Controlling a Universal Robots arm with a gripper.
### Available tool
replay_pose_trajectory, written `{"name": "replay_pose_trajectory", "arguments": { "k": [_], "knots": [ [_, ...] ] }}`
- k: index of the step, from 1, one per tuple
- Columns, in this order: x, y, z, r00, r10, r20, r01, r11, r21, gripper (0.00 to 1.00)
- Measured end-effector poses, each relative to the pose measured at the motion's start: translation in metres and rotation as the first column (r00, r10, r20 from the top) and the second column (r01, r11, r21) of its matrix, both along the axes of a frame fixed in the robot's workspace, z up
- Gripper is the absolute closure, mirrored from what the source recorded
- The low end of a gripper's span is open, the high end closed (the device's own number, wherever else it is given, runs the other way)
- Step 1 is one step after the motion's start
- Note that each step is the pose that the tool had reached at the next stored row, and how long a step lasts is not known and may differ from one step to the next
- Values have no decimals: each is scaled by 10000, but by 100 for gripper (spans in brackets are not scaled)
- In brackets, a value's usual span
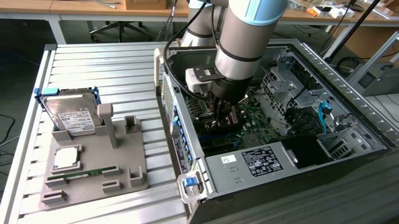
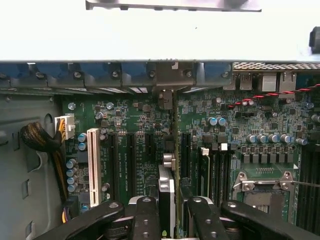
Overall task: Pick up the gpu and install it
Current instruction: 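Insert the gpu into the slot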
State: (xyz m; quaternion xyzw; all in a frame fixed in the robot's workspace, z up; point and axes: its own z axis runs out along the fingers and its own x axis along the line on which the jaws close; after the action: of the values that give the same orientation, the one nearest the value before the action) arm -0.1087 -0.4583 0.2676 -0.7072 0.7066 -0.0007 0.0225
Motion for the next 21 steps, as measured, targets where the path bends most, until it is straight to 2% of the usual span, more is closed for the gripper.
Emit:
{"name": "replay_pose_trajectory", "arguments": {
  "k": [6,21],
  "knots": [
    [-1,0,-2,9998,-221,0,221,9998,0,73],
    [12,-17,-6,9998,-223,0,223,9998,0,73]
  ]
}}
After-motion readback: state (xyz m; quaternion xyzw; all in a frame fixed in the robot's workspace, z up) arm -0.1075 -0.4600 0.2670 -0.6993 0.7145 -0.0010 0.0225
